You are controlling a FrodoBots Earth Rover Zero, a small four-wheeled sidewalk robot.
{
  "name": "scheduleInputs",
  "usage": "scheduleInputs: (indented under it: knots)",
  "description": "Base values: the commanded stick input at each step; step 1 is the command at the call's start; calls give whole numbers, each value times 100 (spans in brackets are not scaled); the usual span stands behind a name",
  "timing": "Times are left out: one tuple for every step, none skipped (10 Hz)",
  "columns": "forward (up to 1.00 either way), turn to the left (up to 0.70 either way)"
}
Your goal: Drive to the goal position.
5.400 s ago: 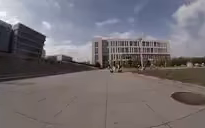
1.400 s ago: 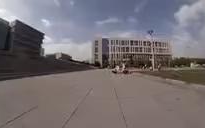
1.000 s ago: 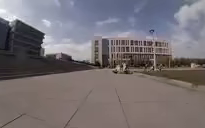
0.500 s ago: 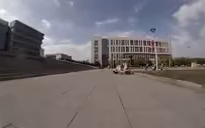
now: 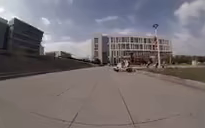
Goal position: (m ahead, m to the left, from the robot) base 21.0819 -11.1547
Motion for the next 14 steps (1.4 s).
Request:
scheduleInputs:
  knots:
    - [70,0]
    - [70,0]
    - [70,0]
    - [70,0]
    - [70,0]
    - [70,0]
    - [70,0]
    - [70,0]
    - [70,0]
    - [70,0]
    - [70,0]
    - [70,0]
    - [70,0]
    - [70,0]
